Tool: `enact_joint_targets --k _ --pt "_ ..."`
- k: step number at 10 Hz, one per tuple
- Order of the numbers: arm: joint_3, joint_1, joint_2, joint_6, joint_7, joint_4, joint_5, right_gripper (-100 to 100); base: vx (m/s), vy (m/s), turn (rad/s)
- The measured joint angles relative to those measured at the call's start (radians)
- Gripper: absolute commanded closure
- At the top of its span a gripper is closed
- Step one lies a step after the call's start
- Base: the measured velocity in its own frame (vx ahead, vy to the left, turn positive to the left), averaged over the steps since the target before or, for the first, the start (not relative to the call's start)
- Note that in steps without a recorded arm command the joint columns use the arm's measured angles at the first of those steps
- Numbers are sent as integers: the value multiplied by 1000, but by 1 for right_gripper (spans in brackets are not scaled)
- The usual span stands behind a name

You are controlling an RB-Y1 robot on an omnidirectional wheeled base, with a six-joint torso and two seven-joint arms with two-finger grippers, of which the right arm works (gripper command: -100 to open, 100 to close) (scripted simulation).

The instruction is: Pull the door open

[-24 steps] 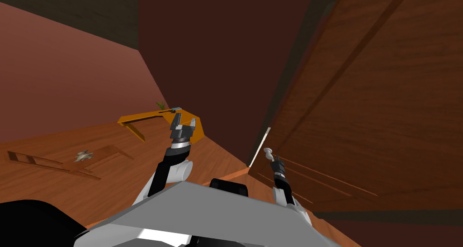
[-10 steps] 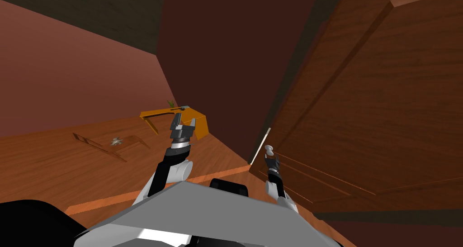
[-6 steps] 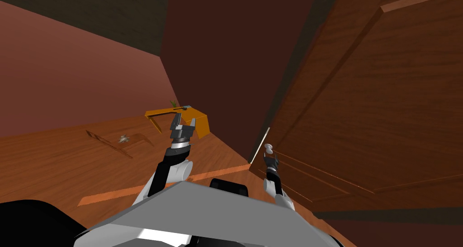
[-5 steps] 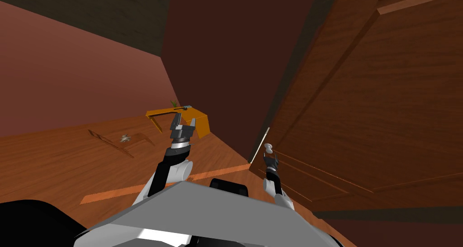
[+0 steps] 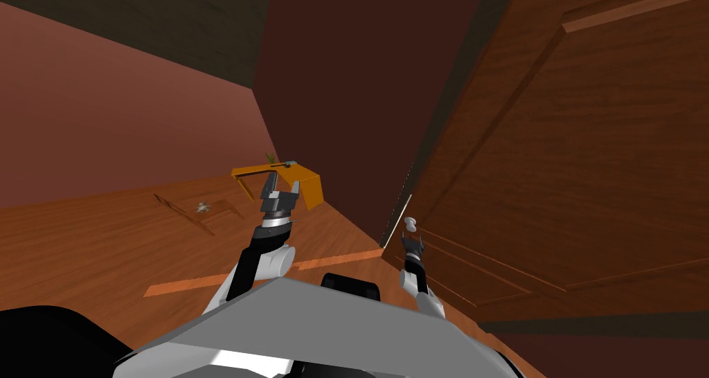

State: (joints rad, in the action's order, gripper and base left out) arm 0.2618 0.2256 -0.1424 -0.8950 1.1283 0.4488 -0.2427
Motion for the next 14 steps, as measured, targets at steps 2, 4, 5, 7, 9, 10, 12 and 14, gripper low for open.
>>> enact_joint_targets --k 2,4,5,7,9,10,12,14 --pt "0 11 6 1 43 -8 -13 -100 -72 -2 37" --pt "-1 19 18 2 101 -9 -32 -100 -86 -25 48" --pt "-2 20 24 11 129 0 -41 -100 -86 -32 36" --pt "-3 28 33 15 183 -2 -58 -100 -69 -9 32" --pt "-3 37 39 13 227 -10 -71 -100 -68 -15 24" --pt "-4 42 42 12 247 -16 -77 -100 -28 -9 7" --pt "-3 37 25 14 264 -18 -79 -100 169 -8 106" --pt "-2 23 -4 -1 303 -33 -80 -100 175 11 69"
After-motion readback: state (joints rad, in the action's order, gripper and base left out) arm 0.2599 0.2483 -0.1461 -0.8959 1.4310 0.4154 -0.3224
